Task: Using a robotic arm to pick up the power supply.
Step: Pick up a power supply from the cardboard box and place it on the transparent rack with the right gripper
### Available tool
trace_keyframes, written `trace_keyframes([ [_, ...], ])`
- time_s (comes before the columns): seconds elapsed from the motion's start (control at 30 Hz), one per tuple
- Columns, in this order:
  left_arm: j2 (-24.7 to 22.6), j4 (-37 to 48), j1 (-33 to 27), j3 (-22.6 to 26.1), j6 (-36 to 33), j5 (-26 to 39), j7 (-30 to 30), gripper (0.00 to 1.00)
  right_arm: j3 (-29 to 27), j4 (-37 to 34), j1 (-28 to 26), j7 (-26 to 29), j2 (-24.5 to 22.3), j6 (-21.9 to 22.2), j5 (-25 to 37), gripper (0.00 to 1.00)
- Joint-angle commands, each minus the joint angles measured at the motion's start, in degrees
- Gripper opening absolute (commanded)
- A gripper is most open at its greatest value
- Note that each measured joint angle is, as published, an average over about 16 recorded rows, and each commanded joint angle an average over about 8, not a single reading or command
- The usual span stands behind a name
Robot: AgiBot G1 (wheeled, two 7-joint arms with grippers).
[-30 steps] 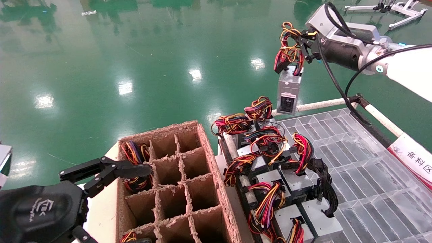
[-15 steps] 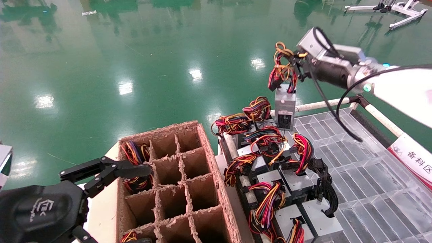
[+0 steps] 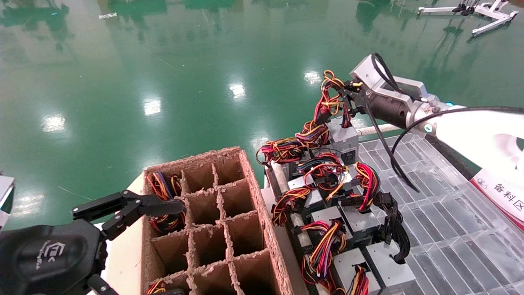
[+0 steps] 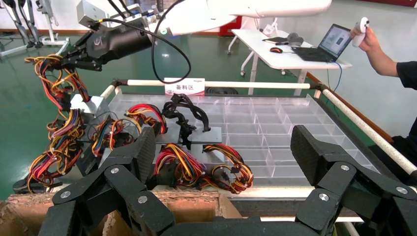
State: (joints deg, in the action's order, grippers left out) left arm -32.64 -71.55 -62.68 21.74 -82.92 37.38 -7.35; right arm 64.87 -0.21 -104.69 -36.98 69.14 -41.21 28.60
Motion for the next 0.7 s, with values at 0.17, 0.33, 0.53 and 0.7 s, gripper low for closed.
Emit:
trace_keyframes([
  [0.17,0.0,0.0,0.0,0.0,0.0,0.0,0.0,1.0,-2.15,-0.17,2.19,1.23,-0.59,-0.34,-3.1,0.0],
  [0.33,0.0,0.0,0.0,0.0,0.0,0.0,0.0,1.0,-4.09,-0.2,4.23,1.95,-1.17,-0.69,-5.88,0.0],
  [0.53,0.0,0.0,0.0,0.0,0.0,0.0,0.0,1.0,-6.24,-0.29,6.74,2.22,-1.81,-0.89,-8.99,0.0],
  [0.7,0.0,0.0,0.0,0.0,0.0,0.0,0.0,1.0,-7.87,-0.25,8.53,1.96,-2.33,-1.05,-11.33,0.0],
])
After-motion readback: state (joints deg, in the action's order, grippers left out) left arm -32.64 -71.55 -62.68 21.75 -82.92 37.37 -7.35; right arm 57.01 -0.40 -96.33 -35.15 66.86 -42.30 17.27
